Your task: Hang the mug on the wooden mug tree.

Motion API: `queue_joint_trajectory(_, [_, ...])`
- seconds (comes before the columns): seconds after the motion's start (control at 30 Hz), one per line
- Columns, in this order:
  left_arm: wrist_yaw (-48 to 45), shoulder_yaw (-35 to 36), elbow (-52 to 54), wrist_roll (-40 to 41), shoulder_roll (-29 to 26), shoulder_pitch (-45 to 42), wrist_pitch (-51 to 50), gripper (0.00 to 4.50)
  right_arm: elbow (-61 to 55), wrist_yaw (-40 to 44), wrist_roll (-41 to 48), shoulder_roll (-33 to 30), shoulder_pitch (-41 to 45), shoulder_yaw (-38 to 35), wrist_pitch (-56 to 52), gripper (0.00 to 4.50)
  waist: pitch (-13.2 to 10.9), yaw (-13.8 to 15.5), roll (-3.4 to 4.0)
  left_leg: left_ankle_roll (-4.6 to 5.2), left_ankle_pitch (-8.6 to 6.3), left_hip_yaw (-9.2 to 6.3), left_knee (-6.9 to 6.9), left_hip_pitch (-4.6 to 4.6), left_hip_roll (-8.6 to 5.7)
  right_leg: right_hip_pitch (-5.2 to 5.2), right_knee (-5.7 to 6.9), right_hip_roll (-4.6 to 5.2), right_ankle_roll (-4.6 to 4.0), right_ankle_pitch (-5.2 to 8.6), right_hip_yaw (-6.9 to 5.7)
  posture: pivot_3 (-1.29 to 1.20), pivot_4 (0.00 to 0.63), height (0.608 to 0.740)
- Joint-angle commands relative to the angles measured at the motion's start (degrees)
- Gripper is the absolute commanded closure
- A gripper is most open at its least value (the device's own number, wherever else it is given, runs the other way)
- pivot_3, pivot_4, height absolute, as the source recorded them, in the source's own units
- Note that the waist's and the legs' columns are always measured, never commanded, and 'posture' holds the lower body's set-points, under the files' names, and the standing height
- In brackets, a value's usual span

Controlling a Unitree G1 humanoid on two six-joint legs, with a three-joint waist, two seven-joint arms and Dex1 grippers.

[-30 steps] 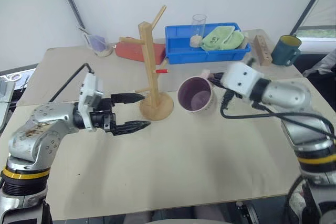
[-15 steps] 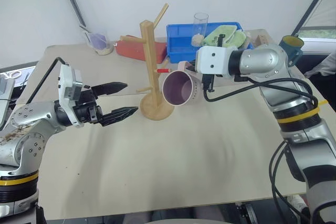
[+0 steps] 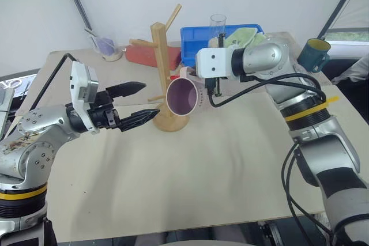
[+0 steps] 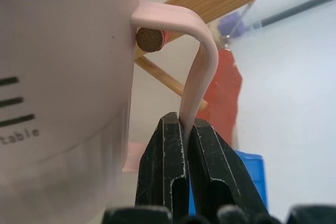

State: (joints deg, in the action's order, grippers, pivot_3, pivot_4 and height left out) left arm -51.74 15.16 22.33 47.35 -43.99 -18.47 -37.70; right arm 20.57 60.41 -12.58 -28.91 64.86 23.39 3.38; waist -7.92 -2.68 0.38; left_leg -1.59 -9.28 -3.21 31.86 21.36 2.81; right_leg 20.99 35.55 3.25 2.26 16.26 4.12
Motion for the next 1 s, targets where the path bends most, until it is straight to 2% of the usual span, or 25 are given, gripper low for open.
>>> queue_joint_trajectory(0.03, [-0.4, 1.2, -0.5, 0.0, 0.1, 0.2, 1.5, 0.00, -0.1, 0.4, -0.6, 0.5, 3.0, -0.7, 0.6, 4.47, 0.0, 0.0, 0.00, 0.00, 0.00, 0.00, 0.00, 0.00, 0.00, 0.04, 0.05, 0.00, 0.01, 0.00, 0.00, 0.00, 0.150, 0.740])
queue_joint_trajectory(0.1, [-0.6, 1.1, -0.8, -0.4, 0.3, 0.5, 2.0, 0.00, 0.2, 0.4, -0.9, 0.8, 3.1, -0.7, 0.5, 4.47, 0.0, 0.0, -0.01, 0.00, 0.00, -0.01, 0.00, -0.01, 0.00, 0.09, 0.13, -0.01, -0.02, 0.01, 0.00, 0.00, 0.150, 0.740])
queue_joint_trajectory(0.33, [-2.5, 1.5, -4.0, -2.4, 0.5, 2.1, 5.2, 0.00, -2.1, 3.2, 1.3, -0.5, 3.6, -2.5, 0.2, 2.13, 0.0, 0.0, -0.01, 0.00, 0.00, -0.01, -0.01, -0.07, 0.00, 0.10, 0.19, -0.02, -0.12, 0.07, 0.01, 0.00, 0.150, 0.740])
queue_joint_trajectory(0.53, [-2.7, 1.2, -7.4, -7.2, -0.9, 2.9, 8.6, 0.00, -6.9, 9.8, 7.1, -6.7, 2.7, -6.8, -1.8, 2.13, 0.0, 0.3, -0.07, -0.01, 0.00, 0.01, 0.00, -0.05, 0.00, 0.11, 0.20, 0.00, -0.24, 0.14, 0.01, 0.00, 0.150, 0.740])
queue_joint_trajectory(0.63, [-0.5, -0.7, -9.0, -13.3, -3.8, 3.0, 9.0, 0.00, -12.8, 14.4, 14.5, -10.4, 0.0, -11.3, -8.8, 2.13, -0.1, 0.2, -0.10, -0.01, -0.01, 0.01, -0.01, -0.06, 0.00, 0.11, 0.20, 0.00, -0.30, 0.17, 0.01, 0.00, 0.150, 0.740])
queue_joint_trajectory(0.7, [-0.8, -0.4, -9.1, -14.5, -5.0, 3.1, 9.3, 0.00, -18.3, 16.3, 21.3, -12.8, -3.2, -15.5, -16.3, 2.13, -0.1, 0.2, -0.09, -0.01, -0.01, 0.01, -0.02, -0.09, 0.01, 0.09, 0.20, 0.00, -0.31, 0.18, 0.01, 0.00, 0.150, 0.740])
queue_joint_trajectory(0.87, [-4.1, 0.3, -10.2, -13.6, -7.0, 1.7, 8.3, 0.00, -29.5, 16.2, 32.5, -18.4, -11.0, -23.0, -31.9, 2.13, -0.1, 0.2, -0.12, -0.13, -0.08, 0.04, -0.03, -0.07, 0.02, 0.10, 0.19, 0.04, -0.36, 0.21, 0.00, 0.00, 0.150, 0.740])
queue_joint_trajectory(1.0, [-6.1, 0.5, -11.2, -10.6, -7.2, -2.1, 5.9, 0.00, -34.5, 12.8, 38.2, -19.4, -13.0, -26.8, -38.7, 2.13, -0.1, 0.1, -0.23, -0.19, -0.12, 0.04, -0.04, -0.08, 0.02, 0.19, 0.19, 0.05, -0.40, 0.23, -0.01, 0.00, 0.150, 0.740])
